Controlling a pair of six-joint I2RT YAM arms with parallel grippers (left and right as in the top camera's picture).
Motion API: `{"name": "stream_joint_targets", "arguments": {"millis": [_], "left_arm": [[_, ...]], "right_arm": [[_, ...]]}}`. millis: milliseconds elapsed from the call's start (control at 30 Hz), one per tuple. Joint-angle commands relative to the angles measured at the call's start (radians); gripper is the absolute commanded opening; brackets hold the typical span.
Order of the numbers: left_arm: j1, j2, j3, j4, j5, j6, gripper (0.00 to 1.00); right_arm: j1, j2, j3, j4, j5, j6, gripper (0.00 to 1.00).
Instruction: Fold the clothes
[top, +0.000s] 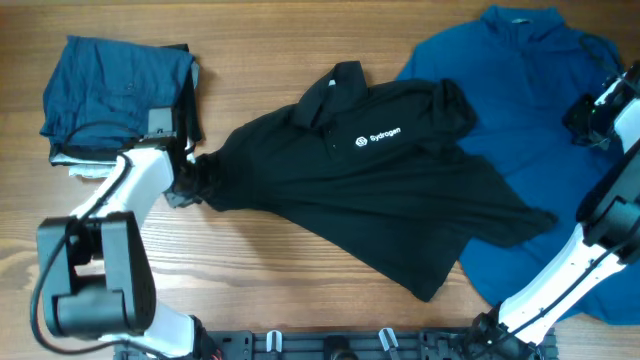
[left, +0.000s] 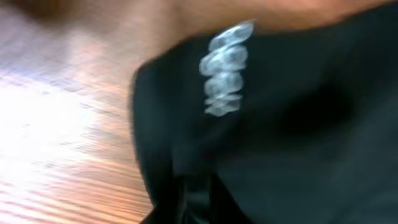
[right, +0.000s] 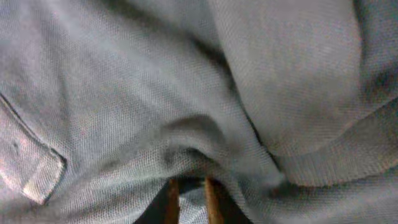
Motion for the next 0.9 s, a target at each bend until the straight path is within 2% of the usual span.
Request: {"name": "stream_joint_targets", "arguments": {"millis": [0, 67, 133, 233, 333, 433, 600, 867], "left_arm": [[-0.101, -0.14, 0.135, 0.021, 0.07, 0.013, 0.2], [-0.159, -0.177, 0.186, 0.037, 0.071, 0.063, 0.29], [-0.219, -0.194, 0.219, 0.058, 0.071, 0.108, 0.28], [-0.276, -0.177, 0.219, 0.1, 0.07, 0.131, 0.14], [-0.309, -0.121, 0.219, 0.144, 0.08, 0.166, 0.05], [-0.338, -0.034, 0.219, 0.24, 0.142, 0.224, 0.04], [-0.372, 0.111, 0.22, 0.386, 0.15, 0.294, 0.04], [-0.375, 0.211, 0.221, 0.406, 0.157, 0.377, 0.04]], "right_arm": [[-0.012, 0.016, 0.186, -0.176, 0.028, -0.011, 0.23], [0.001, -0.003, 0.285, -0.316, 0.027, -0.011, 0.27], [0.016, -0.027, 0.349, -0.435, -0.007, -0.01, 0.32], [0.033, -0.061, 0.356, -0.546, -0.11, -0.009, 0.35], [0.054, -0.062, 0.348, -0.643, -0.235, 0.017, 0.35], [0.09, -0.062, 0.317, -0.671, -0.237, 0.047, 0.34], [0.185, -0.062, 0.268, -0.683, -0.219, 0.039, 0.34], [0.295, -0.062, 0.246, -0.679, -0.16, 0.042, 0.35]]}}
